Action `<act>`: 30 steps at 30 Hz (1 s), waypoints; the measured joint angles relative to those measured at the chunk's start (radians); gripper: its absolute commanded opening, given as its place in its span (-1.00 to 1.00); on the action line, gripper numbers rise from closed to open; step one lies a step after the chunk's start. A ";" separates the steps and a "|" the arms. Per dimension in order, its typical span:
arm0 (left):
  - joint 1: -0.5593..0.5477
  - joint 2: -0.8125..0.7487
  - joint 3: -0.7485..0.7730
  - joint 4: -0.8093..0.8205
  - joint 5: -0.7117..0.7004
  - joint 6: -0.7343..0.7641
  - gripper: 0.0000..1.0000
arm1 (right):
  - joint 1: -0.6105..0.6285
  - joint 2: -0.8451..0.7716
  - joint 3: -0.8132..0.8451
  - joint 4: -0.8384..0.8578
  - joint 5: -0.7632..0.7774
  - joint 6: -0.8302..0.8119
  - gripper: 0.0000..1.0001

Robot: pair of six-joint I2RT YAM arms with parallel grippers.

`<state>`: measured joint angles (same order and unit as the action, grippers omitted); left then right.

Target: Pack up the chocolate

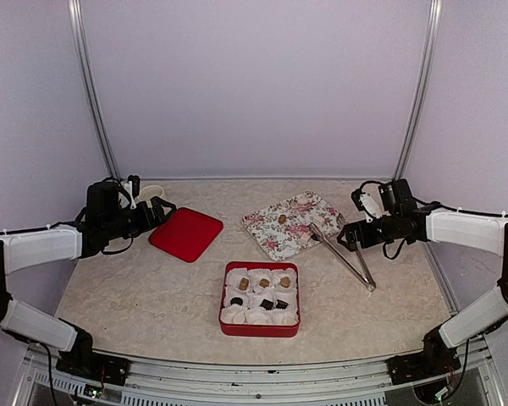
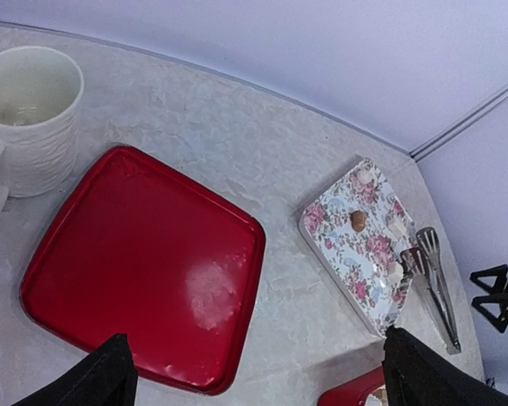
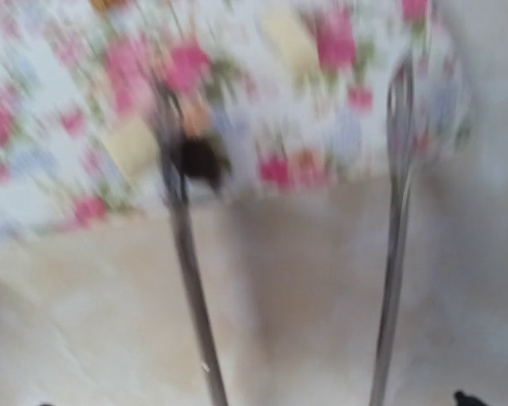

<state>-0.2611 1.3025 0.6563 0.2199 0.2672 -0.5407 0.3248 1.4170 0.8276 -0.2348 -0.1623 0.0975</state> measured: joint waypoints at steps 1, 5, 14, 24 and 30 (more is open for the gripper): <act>-0.020 0.014 0.032 -0.039 -0.018 0.020 0.90 | 0.000 -0.016 0.011 0.000 -0.004 0.000 1.00; -0.083 0.108 0.159 -0.159 -0.084 0.084 0.75 | 0.000 -0.082 0.032 0.014 -0.034 0.000 1.00; -0.267 0.434 0.468 -0.433 -0.292 0.222 0.21 | 0.000 -0.205 0.031 0.112 -0.180 0.021 1.00; -0.311 0.647 0.594 -0.597 -0.420 0.274 -0.20 | 0.000 -0.221 -0.086 0.143 -0.300 0.051 1.00; -0.327 0.703 0.680 -0.627 -0.433 0.299 -0.38 | 0.000 -0.231 -0.105 0.158 -0.318 0.053 1.00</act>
<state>-0.5877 2.0052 1.3361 -0.4068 -0.1661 -0.2417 0.3244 1.1862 0.7227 -0.0772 -0.4801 0.1509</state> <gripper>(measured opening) 0.335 0.999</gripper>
